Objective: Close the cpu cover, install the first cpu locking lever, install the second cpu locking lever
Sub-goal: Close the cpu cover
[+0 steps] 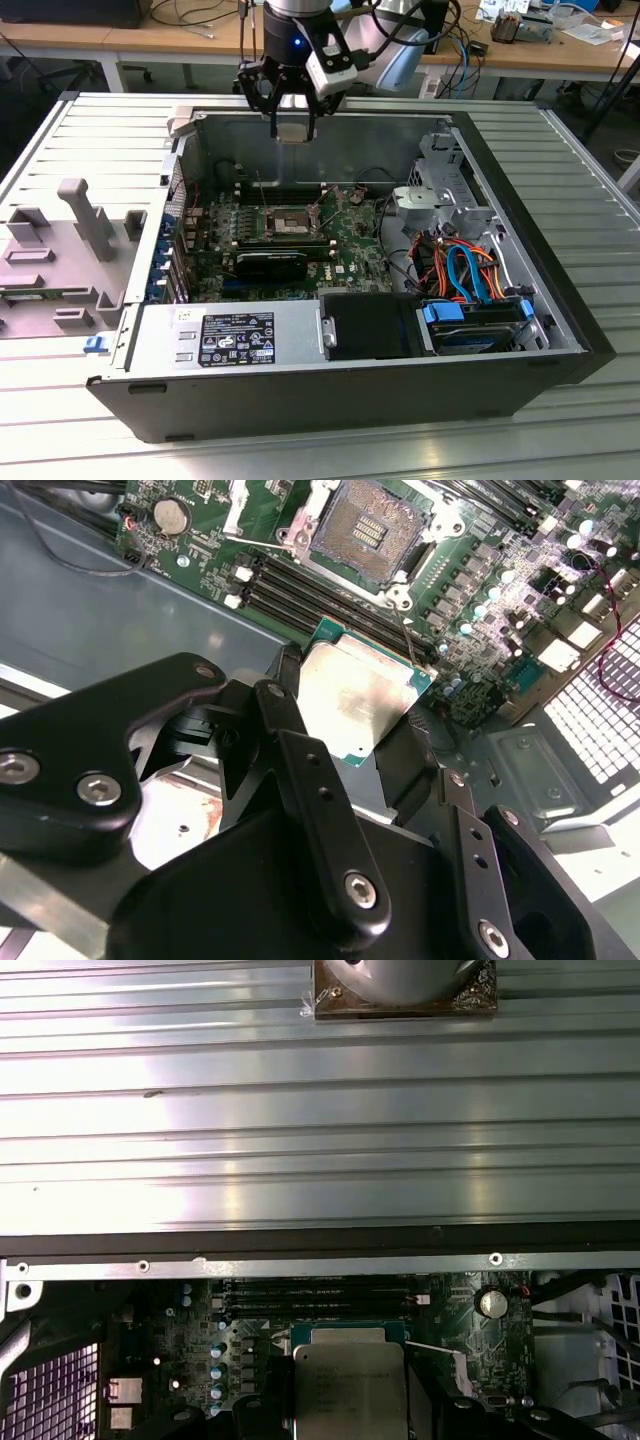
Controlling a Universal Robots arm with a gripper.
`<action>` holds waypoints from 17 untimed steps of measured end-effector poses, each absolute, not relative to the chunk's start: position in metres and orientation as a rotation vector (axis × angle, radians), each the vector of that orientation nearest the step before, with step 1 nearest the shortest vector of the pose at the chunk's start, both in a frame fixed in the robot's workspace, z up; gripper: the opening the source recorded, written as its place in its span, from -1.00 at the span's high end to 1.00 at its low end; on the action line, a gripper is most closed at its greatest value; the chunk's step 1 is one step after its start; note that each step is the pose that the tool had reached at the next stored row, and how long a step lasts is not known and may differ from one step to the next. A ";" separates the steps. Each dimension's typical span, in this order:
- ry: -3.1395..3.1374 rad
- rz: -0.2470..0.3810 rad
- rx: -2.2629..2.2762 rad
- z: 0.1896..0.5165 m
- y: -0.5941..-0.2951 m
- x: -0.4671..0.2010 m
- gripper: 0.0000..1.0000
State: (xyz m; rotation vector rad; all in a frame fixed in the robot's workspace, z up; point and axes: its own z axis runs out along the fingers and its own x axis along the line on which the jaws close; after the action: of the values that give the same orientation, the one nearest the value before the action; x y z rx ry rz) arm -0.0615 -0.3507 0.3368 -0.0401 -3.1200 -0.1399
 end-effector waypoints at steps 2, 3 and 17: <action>-3.120 -0.140 -0.040 0.336 -0.351 -0.062 -0.09; -3.120 -0.140 -0.040 0.336 -0.351 -0.062 -0.09; -3.120 -0.140 -0.040 0.331 -0.351 -0.065 -0.09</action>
State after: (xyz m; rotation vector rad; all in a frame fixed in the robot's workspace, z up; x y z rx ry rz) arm -0.0654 -0.3509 0.3310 -0.0399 -3.1200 -0.1400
